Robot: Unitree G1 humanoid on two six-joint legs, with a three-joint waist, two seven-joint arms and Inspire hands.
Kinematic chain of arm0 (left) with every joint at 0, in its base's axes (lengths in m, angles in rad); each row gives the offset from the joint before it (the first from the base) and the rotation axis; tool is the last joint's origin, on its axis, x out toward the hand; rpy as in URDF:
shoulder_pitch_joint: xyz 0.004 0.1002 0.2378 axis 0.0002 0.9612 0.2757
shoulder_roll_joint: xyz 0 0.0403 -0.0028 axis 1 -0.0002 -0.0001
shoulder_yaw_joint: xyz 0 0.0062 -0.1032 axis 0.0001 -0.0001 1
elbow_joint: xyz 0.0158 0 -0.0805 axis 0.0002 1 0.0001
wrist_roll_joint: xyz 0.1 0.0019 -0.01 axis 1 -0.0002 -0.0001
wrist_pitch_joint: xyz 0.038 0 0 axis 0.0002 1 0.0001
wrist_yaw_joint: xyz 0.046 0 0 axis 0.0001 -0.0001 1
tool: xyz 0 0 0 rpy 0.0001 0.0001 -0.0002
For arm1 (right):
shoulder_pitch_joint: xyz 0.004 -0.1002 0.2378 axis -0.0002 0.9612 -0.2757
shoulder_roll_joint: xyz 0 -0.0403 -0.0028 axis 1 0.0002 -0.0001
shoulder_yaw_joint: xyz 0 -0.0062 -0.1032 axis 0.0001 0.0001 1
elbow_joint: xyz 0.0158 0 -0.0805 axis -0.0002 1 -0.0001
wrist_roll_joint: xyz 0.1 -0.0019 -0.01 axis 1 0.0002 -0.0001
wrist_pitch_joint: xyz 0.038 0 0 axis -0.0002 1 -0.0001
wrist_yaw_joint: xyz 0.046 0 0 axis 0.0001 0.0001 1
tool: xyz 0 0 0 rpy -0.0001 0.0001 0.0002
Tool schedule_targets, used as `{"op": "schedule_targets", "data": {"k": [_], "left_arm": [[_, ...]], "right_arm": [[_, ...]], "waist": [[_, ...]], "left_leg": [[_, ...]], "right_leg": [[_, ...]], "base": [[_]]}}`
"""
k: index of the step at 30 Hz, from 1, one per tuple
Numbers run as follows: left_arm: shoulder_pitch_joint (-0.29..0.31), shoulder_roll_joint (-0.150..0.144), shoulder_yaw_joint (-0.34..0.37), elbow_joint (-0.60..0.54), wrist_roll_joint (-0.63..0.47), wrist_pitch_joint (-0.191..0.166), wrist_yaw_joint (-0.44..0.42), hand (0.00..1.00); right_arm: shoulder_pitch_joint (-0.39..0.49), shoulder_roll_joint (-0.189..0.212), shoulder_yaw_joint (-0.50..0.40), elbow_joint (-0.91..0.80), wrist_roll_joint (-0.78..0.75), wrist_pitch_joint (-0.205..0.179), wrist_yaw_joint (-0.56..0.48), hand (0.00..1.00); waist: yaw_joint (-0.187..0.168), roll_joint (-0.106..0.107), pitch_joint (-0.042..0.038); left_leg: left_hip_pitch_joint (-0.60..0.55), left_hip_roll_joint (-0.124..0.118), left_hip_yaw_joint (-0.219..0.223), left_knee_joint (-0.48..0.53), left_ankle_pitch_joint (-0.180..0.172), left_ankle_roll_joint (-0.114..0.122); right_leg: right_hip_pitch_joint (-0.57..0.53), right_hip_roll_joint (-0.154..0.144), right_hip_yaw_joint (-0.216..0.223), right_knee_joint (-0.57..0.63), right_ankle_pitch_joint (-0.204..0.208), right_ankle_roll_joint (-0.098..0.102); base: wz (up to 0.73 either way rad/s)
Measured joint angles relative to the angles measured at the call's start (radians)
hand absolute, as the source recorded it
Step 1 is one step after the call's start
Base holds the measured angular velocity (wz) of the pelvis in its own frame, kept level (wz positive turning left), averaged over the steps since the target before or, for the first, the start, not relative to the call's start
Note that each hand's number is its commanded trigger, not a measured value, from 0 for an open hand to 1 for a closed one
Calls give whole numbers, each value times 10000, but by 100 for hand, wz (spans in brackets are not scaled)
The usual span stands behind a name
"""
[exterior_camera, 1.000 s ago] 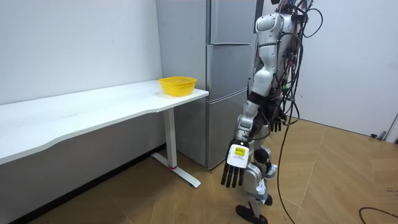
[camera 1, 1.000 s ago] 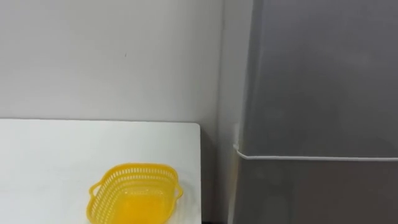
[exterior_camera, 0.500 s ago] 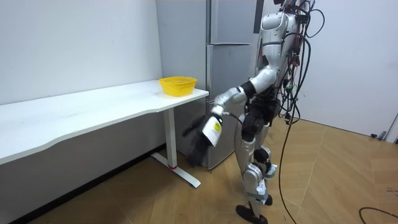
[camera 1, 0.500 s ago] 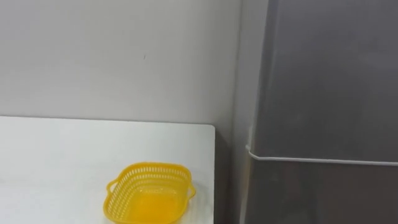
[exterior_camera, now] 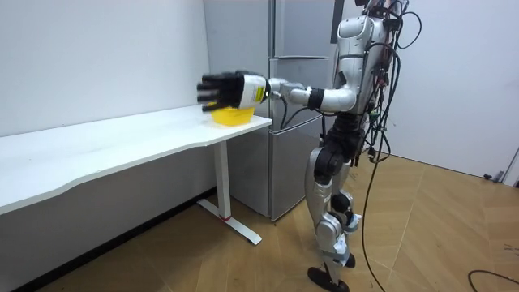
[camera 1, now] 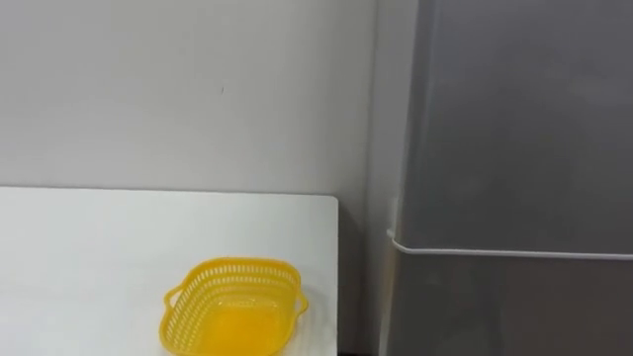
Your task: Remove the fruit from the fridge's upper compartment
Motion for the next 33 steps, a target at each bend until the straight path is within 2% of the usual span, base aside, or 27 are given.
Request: {"op": "schedule_targets", "data": {"k": [1,3,7,11,15,17,20,25,28,33], "left_arm": [[2,0,-27,-240,33,-73,-178,0],[2,10,-212,-344,404,-137,-461,0],[-76,18,-1071,-801,1464,-146,-1380,0],[-387,234,-1602,-1499,1479,-151,-2694,0],[-827,325,-2254,-1640,1434,-102,-3812,0],[-931,348,-2692,-1894,898,124,-4689,0],[-977,379,-3250,-2091,142,204,-5753,0],[-1245,385,-4058,-2072,-47,705,-7119,0],[-1464,387,-4310,-2076,-47,887,-7816,0],[-1748,472,-4323,-2091,-203,1199,-8753,0]], "right_arm": [[-2,1,10,13,-54,-40,70,0],[-3,-2,11,135,-52,-116,223,0],[-12,7,31,434,-104,-177,601,0],[29,-30,22,460,-212,-187,864,0],[-86,-57,21,563,-575,-148,1080,0],[-114,-84,23,562,-557,-146,1183,0],[-113,-90,20,563,-519,-135,1206,0],[-217,-90,34,566,-574,-13,1313,0],[-221,-90,238,567,-615,148,1476,0],[-224,-122,570,477,-1271,302,1726,0]], "waist": [[-77,2,48],[-145,6,47],[-302,-14,22],[-427,-23,2],[-661,-16,-4],[-793,-12,2],[-1056,0,10],[-1234,55,49],[-1227,153,58],[-1220,252,-14]], "left_leg": [[43,0,-8,0,0,1],[57,-2,-17,-16,-2,1],[-48,-77,-129,-8,0,4],[-77,-71,-97,26,4,8],[-67,-14,-32,21,4,7],[-57,-15,-24,17,4,7],[-16,-13,2,19,4,7],[-55,10,60,16,3,6],[-78,45,259,12,3,6],[-86,66,356,12,4,3]], "right_leg": [[3,1,-5,-8,-4,4],[16,5,-18,-23,-6,6],[-19,24,-32,-118,2,7],[-91,20,7,-110,18,2],[-32,-2,0,-106,20,5],[29,-11,0,-141,21,10],[28,-14,16,-146,21,10],[-4,12,99,-137,22,10],[-106,49,206,-126,36,-8],[-248,92,369,-118,38,-16]], "base": [[0],[0],[6],[-6],[-3],[-2],[0],[-4],[-11],[-8]]}}
